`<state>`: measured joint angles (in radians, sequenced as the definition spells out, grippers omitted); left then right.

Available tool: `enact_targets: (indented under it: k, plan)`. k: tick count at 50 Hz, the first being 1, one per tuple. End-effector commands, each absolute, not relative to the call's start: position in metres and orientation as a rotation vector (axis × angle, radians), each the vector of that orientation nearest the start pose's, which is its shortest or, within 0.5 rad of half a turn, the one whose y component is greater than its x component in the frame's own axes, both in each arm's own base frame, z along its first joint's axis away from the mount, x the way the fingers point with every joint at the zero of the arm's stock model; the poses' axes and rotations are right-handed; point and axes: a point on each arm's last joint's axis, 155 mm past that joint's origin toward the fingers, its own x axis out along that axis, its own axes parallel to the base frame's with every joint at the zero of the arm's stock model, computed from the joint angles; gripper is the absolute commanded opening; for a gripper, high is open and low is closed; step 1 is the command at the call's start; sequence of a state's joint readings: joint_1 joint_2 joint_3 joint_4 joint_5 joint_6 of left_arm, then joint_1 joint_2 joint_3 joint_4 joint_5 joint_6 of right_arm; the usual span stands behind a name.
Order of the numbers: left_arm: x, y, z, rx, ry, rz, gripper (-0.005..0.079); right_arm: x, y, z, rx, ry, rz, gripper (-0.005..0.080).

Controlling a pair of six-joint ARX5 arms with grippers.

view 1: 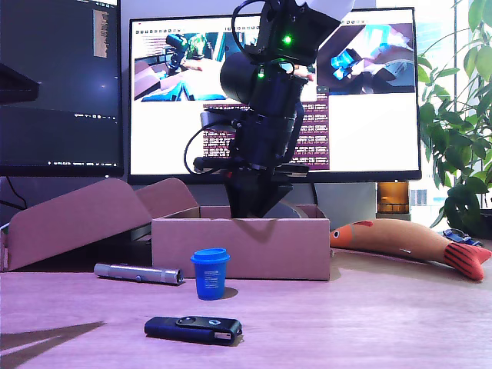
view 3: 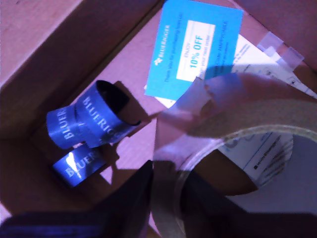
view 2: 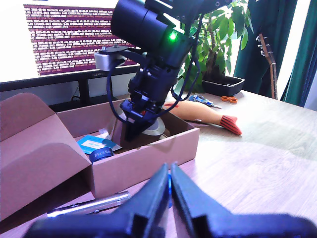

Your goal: Pick up the tape roll and place it inside the cardboard box

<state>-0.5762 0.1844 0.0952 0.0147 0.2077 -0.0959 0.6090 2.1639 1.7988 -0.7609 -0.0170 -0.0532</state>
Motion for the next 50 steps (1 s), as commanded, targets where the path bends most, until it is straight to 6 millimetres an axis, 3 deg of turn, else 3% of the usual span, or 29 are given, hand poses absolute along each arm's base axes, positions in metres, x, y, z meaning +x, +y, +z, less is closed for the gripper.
enact_targets:
  k: [1, 15, 25, 29, 34, 40, 50]
  plan:
    - [0.194, -0.172, 0.172, -0.08, 0.106, -0.782, -0.0019, 0.435, 0.307, 0.076, -0.367, 1.045, 0.591, 0.028]
    - [0.194, -0.172, 0.172, -0.08, 0.107, -0.782, -0.0019, 0.423, 0.298, 0.082, -0.382, 1.115, 0.58, 0.0335]
    - [0.194, -0.172, 0.172, -0.08, 0.109, -0.782, -0.0019, 0.412, 0.29, 0.123, -0.368, 1.136, 0.563, 0.033]
    - [0.194, -0.172, 0.171, -0.079, 0.114, -0.781, -0.0019, 0.403, 0.284, 0.14, -0.371, 1.145, 0.561, 0.0255]
    - [0.194, -0.172, 0.172, -0.08, 0.11, -0.782, -0.0019, 0.39, 0.275, 0.158, -0.374, 1.155, 0.56, -0.002]
    - [0.194, -0.172, 0.173, -0.08, 0.104, -0.782, -0.0019, 0.387, 0.273, 0.183, -0.343, 1.102, 0.559, 0.0]
    - [0.194, -0.172, 0.173, -0.08, 0.106, -0.782, -0.0019, 0.407, 0.286, 0.21, -0.267, 0.975, 0.553, 0.0]
